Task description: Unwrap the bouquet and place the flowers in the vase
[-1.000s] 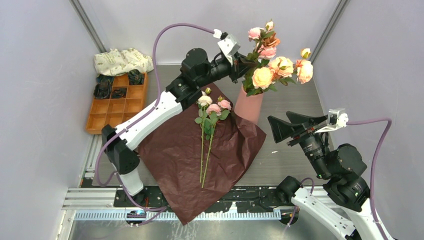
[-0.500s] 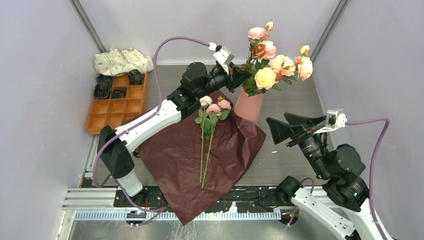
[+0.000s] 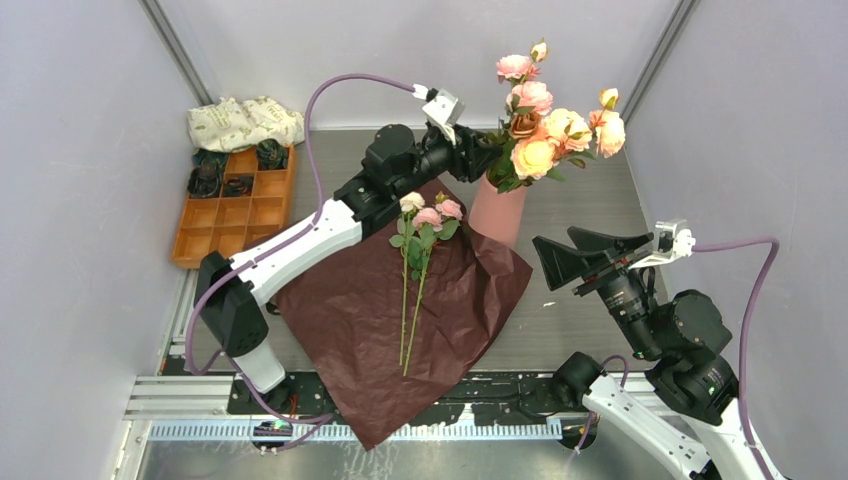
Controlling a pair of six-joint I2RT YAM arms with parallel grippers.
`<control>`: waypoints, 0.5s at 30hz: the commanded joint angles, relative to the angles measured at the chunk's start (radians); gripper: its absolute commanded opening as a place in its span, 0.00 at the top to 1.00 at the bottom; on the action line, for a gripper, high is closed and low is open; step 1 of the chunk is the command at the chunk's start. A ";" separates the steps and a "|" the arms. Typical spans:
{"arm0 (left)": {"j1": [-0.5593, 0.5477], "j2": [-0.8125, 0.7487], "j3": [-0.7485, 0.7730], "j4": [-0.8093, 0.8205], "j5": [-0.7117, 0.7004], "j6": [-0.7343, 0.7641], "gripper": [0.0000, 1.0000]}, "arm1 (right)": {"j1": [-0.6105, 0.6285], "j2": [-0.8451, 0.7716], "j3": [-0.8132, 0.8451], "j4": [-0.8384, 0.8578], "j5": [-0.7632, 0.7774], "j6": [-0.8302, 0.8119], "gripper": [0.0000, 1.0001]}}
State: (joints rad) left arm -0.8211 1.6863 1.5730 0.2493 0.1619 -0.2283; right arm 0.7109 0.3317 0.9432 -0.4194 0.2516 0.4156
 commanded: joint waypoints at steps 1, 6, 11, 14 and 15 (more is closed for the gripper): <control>-0.003 -0.058 -0.017 0.007 -0.049 0.009 0.48 | -0.003 -0.004 0.002 0.043 -0.012 0.005 0.05; -0.003 -0.138 -0.088 0.001 -0.127 0.029 0.49 | -0.003 0.013 0.010 0.047 -0.025 0.004 0.05; -0.003 -0.268 -0.197 -0.020 -0.263 0.019 0.49 | -0.003 0.056 0.038 0.039 -0.037 -0.002 0.05; -0.002 -0.363 -0.260 -0.082 -0.351 -0.003 0.49 | -0.003 0.120 0.080 0.015 -0.078 -0.002 0.06; -0.003 -0.395 -0.282 -0.105 -0.383 -0.012 0.49 | -0.003 0.146 0.092 0.007 -0.091 0.001 0.07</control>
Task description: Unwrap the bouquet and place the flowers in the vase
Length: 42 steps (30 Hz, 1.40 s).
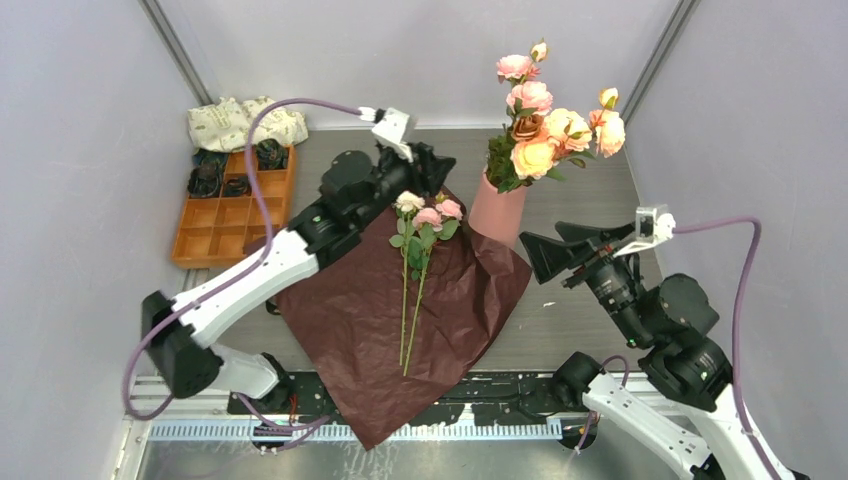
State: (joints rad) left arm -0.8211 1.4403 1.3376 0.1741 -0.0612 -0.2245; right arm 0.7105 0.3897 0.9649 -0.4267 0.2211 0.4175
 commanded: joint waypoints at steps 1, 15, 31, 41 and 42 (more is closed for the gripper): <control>-0.003 -0.185 -0.068 -0.059 -0.190 -0.025 0.49 | -0.003 0.115 0.081 0.013 -0.078 0.003 0.07; -0.003 -0.510 -0.190 -0.448 -0.539 -0.124 0.51 | 0.261 0.423 0.142 0.049 -0.042 0.026 0.14; 0.110 -0.165 -0.109 -0.738 -0.327 -0.371 0.53 | 0.714 0.838 0.363 -0.059 0.456 -0.035 0.15; 0.228 0.088 -0.134 -0.633 -0.044 -0.420 0.58 | 0.732 0.776 0.287 -0.066 0.553 0.008 0.15; 0.228 0.130 -0.113 -0.642 -0.044 -0.418 0.60 | 0.732 0.771 0.279 -0.066 0.557 0.011 0.15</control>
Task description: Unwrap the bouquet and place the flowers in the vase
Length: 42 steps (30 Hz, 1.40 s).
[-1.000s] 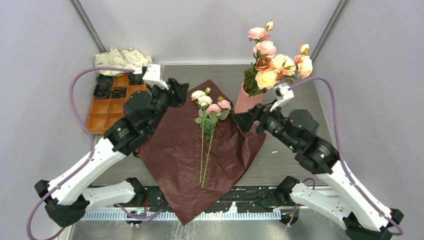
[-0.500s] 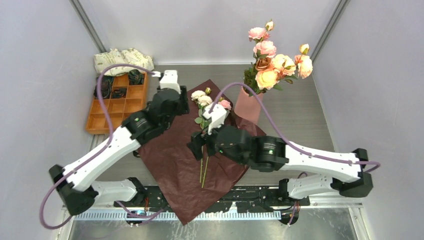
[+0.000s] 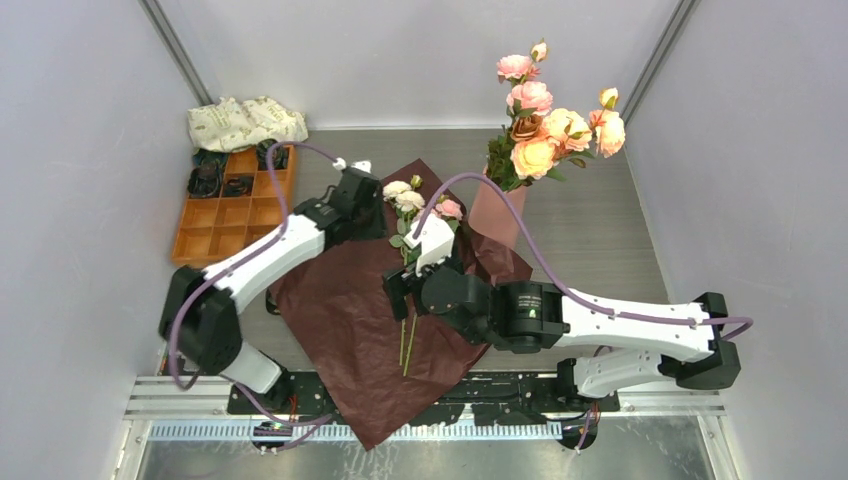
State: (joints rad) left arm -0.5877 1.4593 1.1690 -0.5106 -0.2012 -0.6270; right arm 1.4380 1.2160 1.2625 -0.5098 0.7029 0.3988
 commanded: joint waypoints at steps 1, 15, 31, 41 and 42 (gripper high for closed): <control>-0.005 0.168 0.078 0.034 0.092 -0.011 0.61 | 0.004 -0.063 -0.027 0.018 0.079 0.032 0.15; -0.005 0.502 0.339 -0.003 0.077 0.016 0.68 | 0.004 -0.116 -0.087 0.005 0.128 0.044 0.15; -0.005 0.683 0.532 -0.121 0.011 0.033 0.69 | 0.004 -0.137 -0.114 0.026 0.143 0.030 0.14; 0.000 0.745 0.569 -0.147 0.008 0.038 0.90 | 0.004 -0.147 -0.125 0.034 0.141 0.035 0.14; 0.003 0.744 0.568 -0.147 0.005 0.037 0.93 | 0.004 -0.150 -0.128 0.035 0.140 0.036 0.14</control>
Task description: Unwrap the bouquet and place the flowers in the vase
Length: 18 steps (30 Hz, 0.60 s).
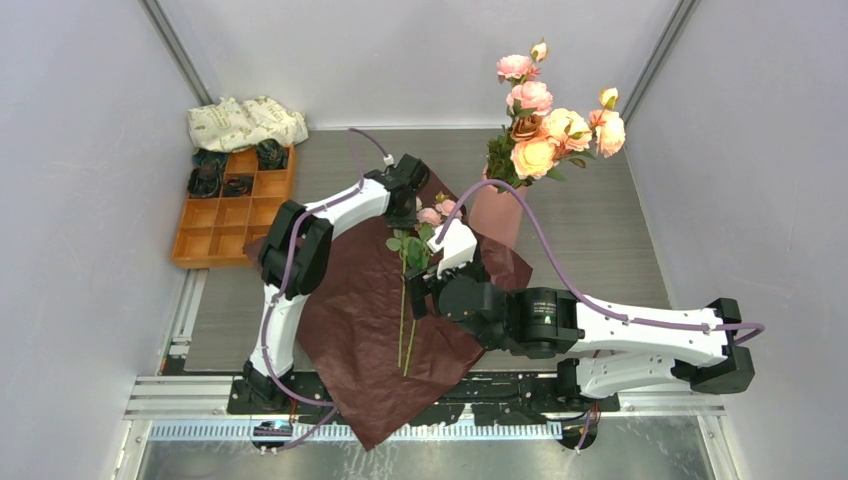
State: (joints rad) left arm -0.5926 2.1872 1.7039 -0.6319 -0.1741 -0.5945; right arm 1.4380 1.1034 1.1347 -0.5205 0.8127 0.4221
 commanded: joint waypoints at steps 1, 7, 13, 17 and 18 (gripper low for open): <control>0.010 0.007 0.029 -0.026 -0.026 0.005 0.96 | 0.004 -0.040 -0.002 0.046 0.030 0.013 0.14; 0.035 -0.150 -0.024 -0.013 -0.074 0.014 1.00 | 0.004 -0.064 -0.014 0.055 0.029 0.017 0.14; 0.050 -0.342 -0.009 -0.059 -0.149 0.059 1.00 | 0.003 -0.069 -0.019 0.070 0.017 0.020 0.14; 0.051 -0.479 0.008 -0.067 -0.169 0.090 1.00 | 0.004 -0.081 -0.018 0.068 0.023 0.017 0.14; 0.052 -0.511 0.006 -0.053 -0.166 0.099 1.00 | 0.004 -0.090 -0.020 0.068 0.027 0.015 0.14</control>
State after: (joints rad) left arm -0.5411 1.8370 1.6657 -0.6949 -0.2909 -0.5438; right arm 1.4380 1.0550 1.1160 -0.5003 0.8116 0.4248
